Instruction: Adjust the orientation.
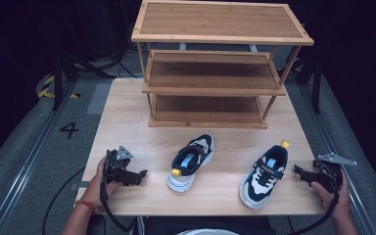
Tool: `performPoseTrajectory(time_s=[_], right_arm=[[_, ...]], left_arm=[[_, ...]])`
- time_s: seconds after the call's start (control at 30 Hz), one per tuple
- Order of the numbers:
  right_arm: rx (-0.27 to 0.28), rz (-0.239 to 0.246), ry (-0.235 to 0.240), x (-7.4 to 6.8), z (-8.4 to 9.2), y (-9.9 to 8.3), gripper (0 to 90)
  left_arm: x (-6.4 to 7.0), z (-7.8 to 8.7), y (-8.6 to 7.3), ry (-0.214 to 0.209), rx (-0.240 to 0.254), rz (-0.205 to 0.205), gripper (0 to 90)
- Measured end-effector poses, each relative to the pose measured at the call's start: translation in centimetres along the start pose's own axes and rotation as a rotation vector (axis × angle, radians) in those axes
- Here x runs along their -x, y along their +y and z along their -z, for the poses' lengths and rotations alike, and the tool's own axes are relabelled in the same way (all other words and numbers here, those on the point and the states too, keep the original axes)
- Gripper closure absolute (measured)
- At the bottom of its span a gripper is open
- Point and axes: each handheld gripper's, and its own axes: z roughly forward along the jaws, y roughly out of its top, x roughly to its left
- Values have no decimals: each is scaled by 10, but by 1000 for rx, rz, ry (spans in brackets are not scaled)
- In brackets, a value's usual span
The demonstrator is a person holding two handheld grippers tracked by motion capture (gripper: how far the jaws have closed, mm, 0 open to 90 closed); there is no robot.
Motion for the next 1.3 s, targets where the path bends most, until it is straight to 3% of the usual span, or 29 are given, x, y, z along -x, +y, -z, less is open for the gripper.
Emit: performPoseTrajectory(time_s=[0.03,0.07,0.17,0.2,0.23,0.3,0.37,0.43,0.5,0.6,0.63,0.67,0.83,0.87,1.03,1.07,1.3], right_arm=[[0,0,0,0,0,0,192],[0,0,0,0,0,0,192],[-2,-1,-1,0,0,0,189],[-2,-1,-1,0,0,0,187],[-2,-2,-2,0,0,0,187],[-2,-2,-2,0,0,0,187],[-1,-2,-2,0,0,0,187],[-3,-1,-2,0,0,0,187],[-2,0,-2,0,0,0,187],[-2,-1,-2,0,0,0,187],[-2,-1,-2,0,0,0,187],[-2,-1,-2,0,0,0,187],[-2,0,-2,0,0,0,187],[-2,0,-2,0,0,0,187],[-1,-1,-2,0,0,0,187],[-2,0,-2,0,0,0,187],[-2,0,-2,0,0,0,187]], left_arm=[[1,1,2,-2,-15,-11,14],[4,3,4,-2,-42,5,35],[14,11,9,-5,-101,-59,187],[22,14,11,16,-136,-105,172],[26,15,12,20,-161,-121,155],[30,15,13,2,-183,-124,172],[41,19,21,-23,-262,-165,170],[49,25,30,-104,-271,-156,181],[61,33,42,-123,-270,-165,245],[77,44,61,-158,-272,-182,249],[77,44,61,-158,-272,-182,270],[87,50,74,-154,-286,-182,283],[105,67,106,-244,-297,-188,377],[105,67,106,-244,-297,-188,373],[118,68,136,-262,-353,-227,385],[122,66,143,-283,-360,-230,415],[135,50,159,-288,-395,-277,430]])
